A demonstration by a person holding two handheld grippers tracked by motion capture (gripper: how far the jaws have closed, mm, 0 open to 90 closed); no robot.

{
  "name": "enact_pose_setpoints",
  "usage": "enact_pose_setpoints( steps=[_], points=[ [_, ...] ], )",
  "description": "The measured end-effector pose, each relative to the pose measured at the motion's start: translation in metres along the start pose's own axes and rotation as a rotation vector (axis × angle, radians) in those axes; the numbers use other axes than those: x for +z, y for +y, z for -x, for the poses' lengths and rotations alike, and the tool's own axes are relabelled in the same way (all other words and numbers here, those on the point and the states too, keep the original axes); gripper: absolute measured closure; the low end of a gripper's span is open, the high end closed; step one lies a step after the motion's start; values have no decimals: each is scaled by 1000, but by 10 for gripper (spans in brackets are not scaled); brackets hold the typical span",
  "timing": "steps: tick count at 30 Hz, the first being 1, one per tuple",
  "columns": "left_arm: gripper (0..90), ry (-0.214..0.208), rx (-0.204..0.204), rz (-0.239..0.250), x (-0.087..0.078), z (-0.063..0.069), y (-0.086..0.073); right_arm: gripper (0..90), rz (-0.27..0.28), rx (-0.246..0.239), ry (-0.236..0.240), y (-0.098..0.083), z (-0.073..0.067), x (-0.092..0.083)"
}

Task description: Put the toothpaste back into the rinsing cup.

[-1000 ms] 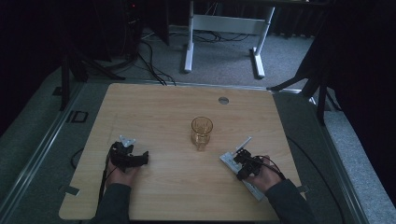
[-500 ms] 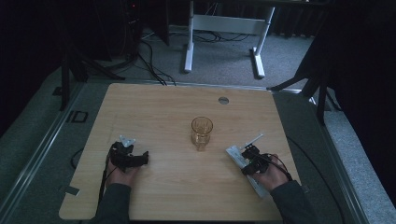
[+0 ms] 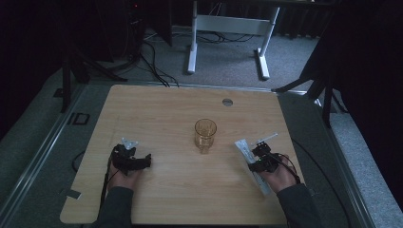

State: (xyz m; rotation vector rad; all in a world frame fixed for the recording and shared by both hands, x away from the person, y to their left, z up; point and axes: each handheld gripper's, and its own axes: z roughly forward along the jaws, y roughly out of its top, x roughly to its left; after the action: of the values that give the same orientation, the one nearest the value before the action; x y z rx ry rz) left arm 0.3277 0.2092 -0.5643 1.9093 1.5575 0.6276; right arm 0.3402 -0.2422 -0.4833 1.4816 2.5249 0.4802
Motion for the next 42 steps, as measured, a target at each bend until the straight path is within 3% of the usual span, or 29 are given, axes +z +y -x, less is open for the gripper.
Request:
enact_pose_setpoints(
  steps=[22, 33, 42],
  points=[
    [83, 0, -1, 0, 0, 0, 0, 726, 219, 73, -24, 0, 12, -11],
    [84, 0, -1, 0, 0, 0, 0, 726, 266, 73, -32, 1, 12, -12],
    [84, 0, -1, 0, 0, 0, 0, 726, 337, 68, -42, 3, 11, -14]
  ],
)
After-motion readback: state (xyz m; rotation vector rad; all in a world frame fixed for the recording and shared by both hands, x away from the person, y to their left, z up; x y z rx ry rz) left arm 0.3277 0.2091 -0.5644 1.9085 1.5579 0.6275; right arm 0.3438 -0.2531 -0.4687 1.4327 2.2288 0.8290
